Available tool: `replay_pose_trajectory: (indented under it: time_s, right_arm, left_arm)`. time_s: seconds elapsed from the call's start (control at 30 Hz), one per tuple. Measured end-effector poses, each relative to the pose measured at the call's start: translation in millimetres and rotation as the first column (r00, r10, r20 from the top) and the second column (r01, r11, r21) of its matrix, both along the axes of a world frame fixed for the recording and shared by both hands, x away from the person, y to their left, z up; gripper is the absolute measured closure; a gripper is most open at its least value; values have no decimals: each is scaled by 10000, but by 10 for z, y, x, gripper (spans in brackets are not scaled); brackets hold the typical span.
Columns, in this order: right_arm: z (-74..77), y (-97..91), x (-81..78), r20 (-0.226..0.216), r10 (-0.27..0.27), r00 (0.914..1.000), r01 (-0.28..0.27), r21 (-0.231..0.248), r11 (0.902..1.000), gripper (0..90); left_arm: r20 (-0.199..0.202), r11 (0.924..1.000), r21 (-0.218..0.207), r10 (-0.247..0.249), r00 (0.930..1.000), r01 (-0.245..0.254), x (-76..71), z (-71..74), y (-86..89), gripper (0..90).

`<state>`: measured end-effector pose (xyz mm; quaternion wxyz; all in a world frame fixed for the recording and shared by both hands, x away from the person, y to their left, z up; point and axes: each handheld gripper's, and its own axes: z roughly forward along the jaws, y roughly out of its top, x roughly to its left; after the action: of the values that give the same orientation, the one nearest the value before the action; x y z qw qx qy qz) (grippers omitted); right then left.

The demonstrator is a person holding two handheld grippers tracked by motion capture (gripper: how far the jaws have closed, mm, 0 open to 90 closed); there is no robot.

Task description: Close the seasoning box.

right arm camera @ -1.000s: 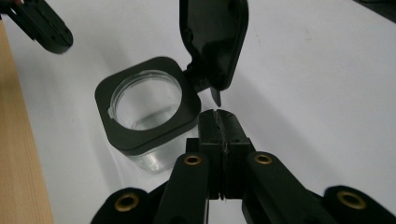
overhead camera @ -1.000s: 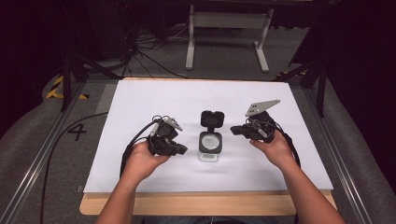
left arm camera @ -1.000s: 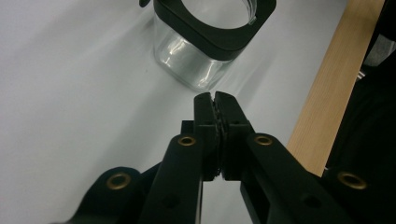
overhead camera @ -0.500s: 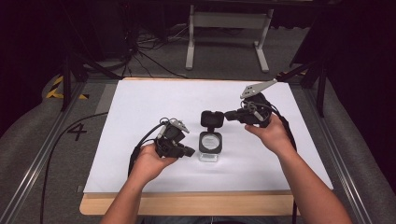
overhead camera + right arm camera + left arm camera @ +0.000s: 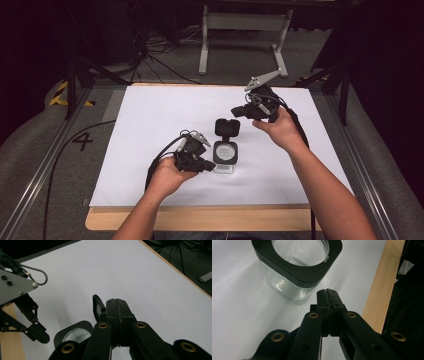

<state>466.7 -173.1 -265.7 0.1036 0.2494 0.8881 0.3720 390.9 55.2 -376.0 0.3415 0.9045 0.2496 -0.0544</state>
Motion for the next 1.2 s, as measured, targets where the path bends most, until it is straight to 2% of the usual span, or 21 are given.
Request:
replay_pose_trajectory:
  time_s: [0.07,0.13,0.2,0.3,0.37,0.47,0.8,1.07,1.2]
  right_arm:
    - [-8,42,50,-21,-10,10000,10,-77,10000,894]
    - [-28,83,95,-117,-48,9999,46,-155,9999,894]
    - [-58,126,129,-246,-42,9997,35,-273,9996,894]
    - [-102,172,160,-342,-11,9994,-3,-416,9991,894]
    - [-127,195,176,-378,7,9993,-26,-497,9988,894]
    - [-158,221,189,-501,10,9987,-42,-639,9979,894]
    - [-186,239,179,-547,59,9985,-101,-757,9971,894]
    - [-189,238,167,-601,-1,9982,-41,-699,9975,894]
    - [-191,233,158,-623,-1,9981,-39,-644,9979,895]
  left_arm:
    - [62,9999,-114,39,10000,-38,-3,-23,-26,899]
    - [32,10000,32,-43,10000,43,-1,-27,-45,899]
    - [4,10000,-52,-78,10000,78,-2,-49,-71,899]
    - [-5,9999,36,-120,9999,120,-8,-71,-107,898]
    - [54,9997,228,-53,10000,52,-12,-96,-139,899]
    - [19,9998,202,-56,10000,56,-6,-135,-167,899]
    - [338,9998,-172,136,9993,-130,-26,-162,-275,899]
    - [378,9988,-448,221,9990,-204,-44,-191,-350,899]
    - [225,9982,-565,199,9995,-186,-36,-200,-349,899]
